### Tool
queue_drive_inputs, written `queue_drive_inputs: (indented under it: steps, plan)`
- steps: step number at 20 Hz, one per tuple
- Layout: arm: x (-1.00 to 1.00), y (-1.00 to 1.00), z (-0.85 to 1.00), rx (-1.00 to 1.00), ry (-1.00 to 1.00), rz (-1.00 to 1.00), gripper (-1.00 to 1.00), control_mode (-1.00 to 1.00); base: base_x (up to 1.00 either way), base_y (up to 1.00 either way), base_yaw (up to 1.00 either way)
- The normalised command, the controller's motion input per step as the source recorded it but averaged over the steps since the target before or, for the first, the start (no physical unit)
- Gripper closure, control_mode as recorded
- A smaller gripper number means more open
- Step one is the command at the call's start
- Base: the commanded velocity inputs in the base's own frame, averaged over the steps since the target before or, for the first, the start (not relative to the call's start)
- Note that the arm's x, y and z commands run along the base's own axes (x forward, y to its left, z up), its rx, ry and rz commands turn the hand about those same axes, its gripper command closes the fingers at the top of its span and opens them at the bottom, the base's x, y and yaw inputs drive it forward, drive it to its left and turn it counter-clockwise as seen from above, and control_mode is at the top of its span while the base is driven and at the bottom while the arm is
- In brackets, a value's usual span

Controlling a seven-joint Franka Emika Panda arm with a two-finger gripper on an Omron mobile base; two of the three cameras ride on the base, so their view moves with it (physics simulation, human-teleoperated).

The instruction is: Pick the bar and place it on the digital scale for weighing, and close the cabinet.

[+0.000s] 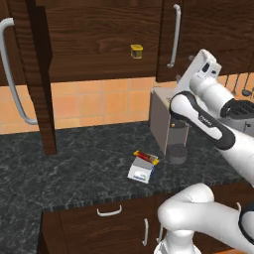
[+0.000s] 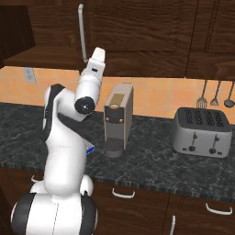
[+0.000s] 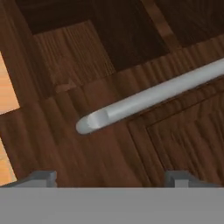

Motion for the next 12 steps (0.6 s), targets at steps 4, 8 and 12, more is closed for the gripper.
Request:
queue_drive_inputs:
  steps: [4,8,12]
  plan:
    - [-0.81,0.8,0.1,0.03,-0.02,-0.01,-1.0,-1.0,0.0,0.0,0.0]
    - [-0.87,0.49,0.64,-0.15,0.0,-0.06,-1.0,-1.0,0.0,0.0,0.0]
    - [-0.84,0.47,0.77,-0.09,0.02,-0.09,-1.0,-1.0,0.0,0.0,0.0]
